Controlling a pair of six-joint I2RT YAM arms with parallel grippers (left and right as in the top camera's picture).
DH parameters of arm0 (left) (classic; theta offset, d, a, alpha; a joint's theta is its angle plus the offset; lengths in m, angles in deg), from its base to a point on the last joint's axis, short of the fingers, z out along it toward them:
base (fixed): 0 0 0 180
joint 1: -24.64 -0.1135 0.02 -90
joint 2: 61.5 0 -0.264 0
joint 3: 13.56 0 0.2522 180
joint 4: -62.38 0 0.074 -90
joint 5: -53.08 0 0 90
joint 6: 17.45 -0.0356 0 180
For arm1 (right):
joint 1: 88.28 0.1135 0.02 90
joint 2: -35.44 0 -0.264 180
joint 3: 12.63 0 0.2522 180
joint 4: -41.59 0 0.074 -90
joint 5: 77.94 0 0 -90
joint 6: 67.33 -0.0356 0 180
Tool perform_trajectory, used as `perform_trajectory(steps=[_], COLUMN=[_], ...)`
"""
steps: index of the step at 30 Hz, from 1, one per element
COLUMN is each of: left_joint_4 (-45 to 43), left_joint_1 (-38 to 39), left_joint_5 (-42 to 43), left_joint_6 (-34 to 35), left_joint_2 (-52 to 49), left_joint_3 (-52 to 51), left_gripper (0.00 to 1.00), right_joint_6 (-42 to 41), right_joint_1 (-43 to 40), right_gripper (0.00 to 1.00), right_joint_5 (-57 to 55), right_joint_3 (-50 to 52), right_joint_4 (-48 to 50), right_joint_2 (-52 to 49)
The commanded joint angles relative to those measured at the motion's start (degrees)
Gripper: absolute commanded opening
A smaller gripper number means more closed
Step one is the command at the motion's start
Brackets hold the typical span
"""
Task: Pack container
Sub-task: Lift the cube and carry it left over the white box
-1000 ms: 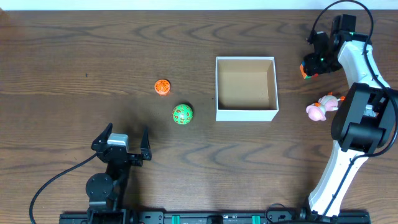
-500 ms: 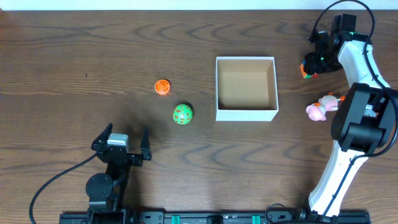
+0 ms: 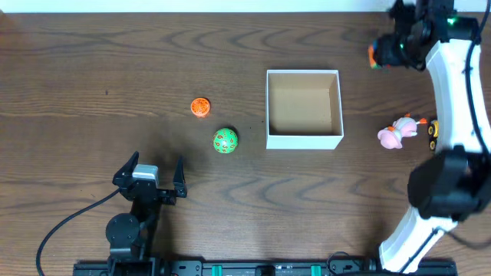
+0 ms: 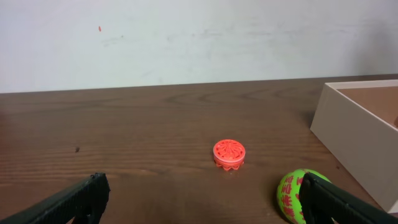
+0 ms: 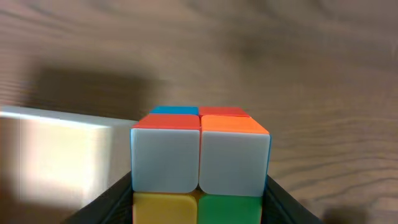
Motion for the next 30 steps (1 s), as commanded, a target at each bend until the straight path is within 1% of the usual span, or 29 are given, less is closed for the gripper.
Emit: perform_trajectory(steps=[1, 6, 13, 17, 21, 30], left_joint_4=[1.92, 1.92, 1.92, 1.92, 1.92, 1.92], left_joint_1=[-0.2, -0.2, -0.2, -0.2, -0.2, -0.2], left_joint_5=[0.63, 0.63, 0.63, 0.63, 0.63, 0.63], left_joint_6=[-0.74, -0.74, -0.74, -0.74, -0.74, -0.74], left_joint_2=[0.33, 0.33, 0.33, 0.33, 0.33, 0.33], left_joint_3=[-1.01, -1.01, -1.01, -1.01, -1.01, -1.01], left_gripper=[0.98, 0.98, 0.98, 0.98, 0.98, 0.98], right_joint_6=[-8.61, -14.58, -22.34, -23.15, -25.7, -25.86], right_joint_1=[4.85, 12.61, 20.09, 21.59, 21.79, 22.12], right_gripper=[0.44, 0.46, 0.47, 0.48, 0.48, 0.49], right_joint_5=[1.62, 1.53, -4.46, -4.7, -8.74, -9.01], right_joint_3=[-1.25, -1.25, -0.37, -0.31, 0.02, 0.81], right_joint_4=[-1.86, -3.58, -4.31, -4.46, -5.66, -6.71], right_joint_2=[5.62, 8.52, 6.43, 5.31, 4.22, -0.26])
